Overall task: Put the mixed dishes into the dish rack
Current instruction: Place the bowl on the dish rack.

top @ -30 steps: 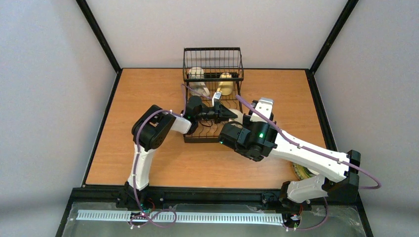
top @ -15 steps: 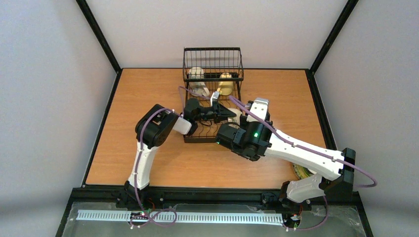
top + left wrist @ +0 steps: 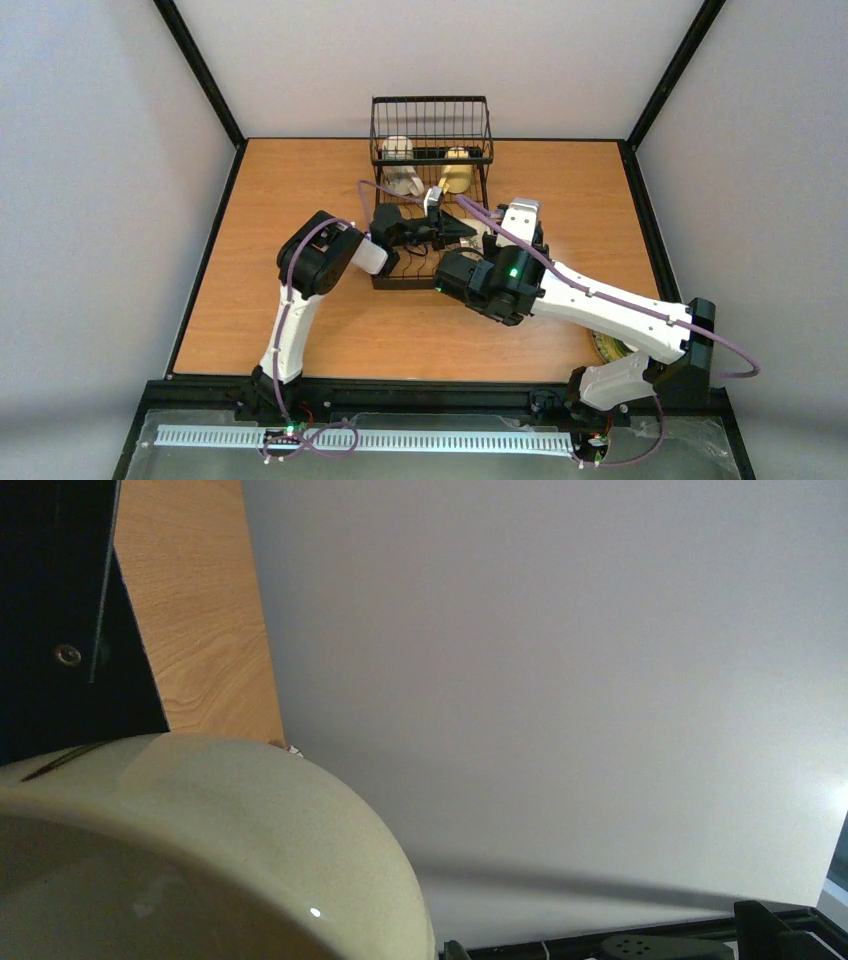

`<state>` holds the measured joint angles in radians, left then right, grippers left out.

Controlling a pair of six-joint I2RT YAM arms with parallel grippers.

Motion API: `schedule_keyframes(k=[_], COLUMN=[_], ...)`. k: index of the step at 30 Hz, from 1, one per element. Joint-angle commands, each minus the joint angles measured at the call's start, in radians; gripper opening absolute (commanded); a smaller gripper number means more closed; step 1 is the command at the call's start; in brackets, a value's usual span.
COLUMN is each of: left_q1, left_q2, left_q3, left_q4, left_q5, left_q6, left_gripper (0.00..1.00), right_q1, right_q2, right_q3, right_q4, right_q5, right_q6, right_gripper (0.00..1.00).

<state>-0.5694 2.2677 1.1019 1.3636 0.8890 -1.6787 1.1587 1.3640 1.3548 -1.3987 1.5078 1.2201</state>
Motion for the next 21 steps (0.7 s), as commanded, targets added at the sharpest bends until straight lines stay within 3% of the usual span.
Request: schedule_keyframes(k=[1, 11, 21], left_q1=[-0.005, -0.006, -0.006], left_q2=[0.023, -0.072, -0.082], left_q3=[-0.012, -0.024, -0.065], left_q4=[0.081, -0.251, -0.24], left_q5=[-0.007, 0.01, 0.001], left_q6=[0.011, 0.225, 0.223], left_gripper=[0.0, 0.0, 0.0], right_q1=[-0.007, -0.006, -0.007], right_q2=[0.013, 0.029, 0.056], right_q3=[0.025, 0.037, 0.049], right_q4=[0.005, 0.006, 0.006], right_q5=[0.027, 0.028, 0.033], right_q6=[0.024, 0.024, 0.024], right_gripper=[0.7, 0.7, 0.71])
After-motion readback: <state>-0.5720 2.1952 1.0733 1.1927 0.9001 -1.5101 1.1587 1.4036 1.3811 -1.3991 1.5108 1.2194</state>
